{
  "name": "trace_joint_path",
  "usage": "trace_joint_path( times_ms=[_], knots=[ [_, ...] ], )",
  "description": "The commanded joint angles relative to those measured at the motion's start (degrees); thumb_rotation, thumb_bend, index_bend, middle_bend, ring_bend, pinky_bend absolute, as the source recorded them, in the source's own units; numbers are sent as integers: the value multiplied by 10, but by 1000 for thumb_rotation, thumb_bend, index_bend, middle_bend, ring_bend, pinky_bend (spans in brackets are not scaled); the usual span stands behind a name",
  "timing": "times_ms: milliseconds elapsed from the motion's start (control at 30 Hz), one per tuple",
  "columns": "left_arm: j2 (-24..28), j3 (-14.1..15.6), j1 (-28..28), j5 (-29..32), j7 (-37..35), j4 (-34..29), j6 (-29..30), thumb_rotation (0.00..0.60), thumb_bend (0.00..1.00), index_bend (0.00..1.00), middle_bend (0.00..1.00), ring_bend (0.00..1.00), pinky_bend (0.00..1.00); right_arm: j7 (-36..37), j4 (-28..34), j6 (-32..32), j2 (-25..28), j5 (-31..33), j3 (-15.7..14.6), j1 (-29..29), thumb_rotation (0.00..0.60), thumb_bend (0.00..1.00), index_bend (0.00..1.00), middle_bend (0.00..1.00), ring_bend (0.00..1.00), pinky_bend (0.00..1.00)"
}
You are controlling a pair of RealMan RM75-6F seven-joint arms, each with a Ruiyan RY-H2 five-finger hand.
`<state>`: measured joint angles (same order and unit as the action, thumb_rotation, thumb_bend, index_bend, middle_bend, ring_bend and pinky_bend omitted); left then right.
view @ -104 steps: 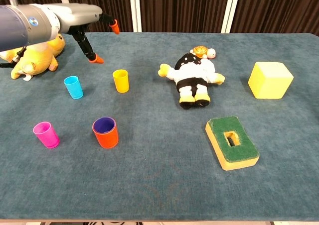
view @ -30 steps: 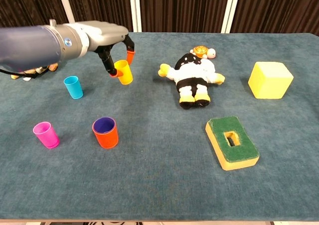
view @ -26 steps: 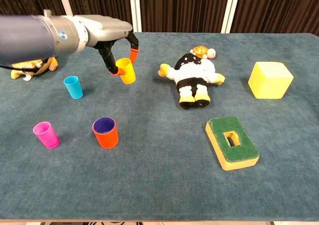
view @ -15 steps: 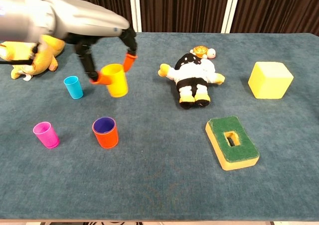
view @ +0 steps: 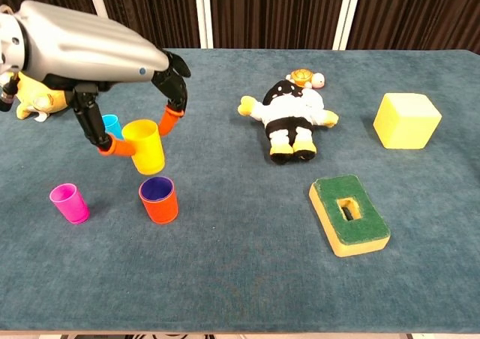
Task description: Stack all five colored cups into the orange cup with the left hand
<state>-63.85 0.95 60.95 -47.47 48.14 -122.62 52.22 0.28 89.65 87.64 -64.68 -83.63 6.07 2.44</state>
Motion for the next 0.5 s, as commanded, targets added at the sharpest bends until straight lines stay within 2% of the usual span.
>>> trace_joint_path(
  times_ms=[33,233,500],
  knots=[
    [-7,8,-1,-4,3,9,-2,600,309,502,254,0,79,1,1,1,1,1,0,-1,600,373,72,44,72,36],
    [-28,23,-3,-8,12,30,5,600,308,494,253,0,78,3,0,-1,1,3,1,-1,600,374,72,44,71,36],
    [-57,24,-2,-16,9,51,7,600,308,488,252,0,78,4,0,2,1,3,2,-1,600,374,72,43,71,36]
  ],
)
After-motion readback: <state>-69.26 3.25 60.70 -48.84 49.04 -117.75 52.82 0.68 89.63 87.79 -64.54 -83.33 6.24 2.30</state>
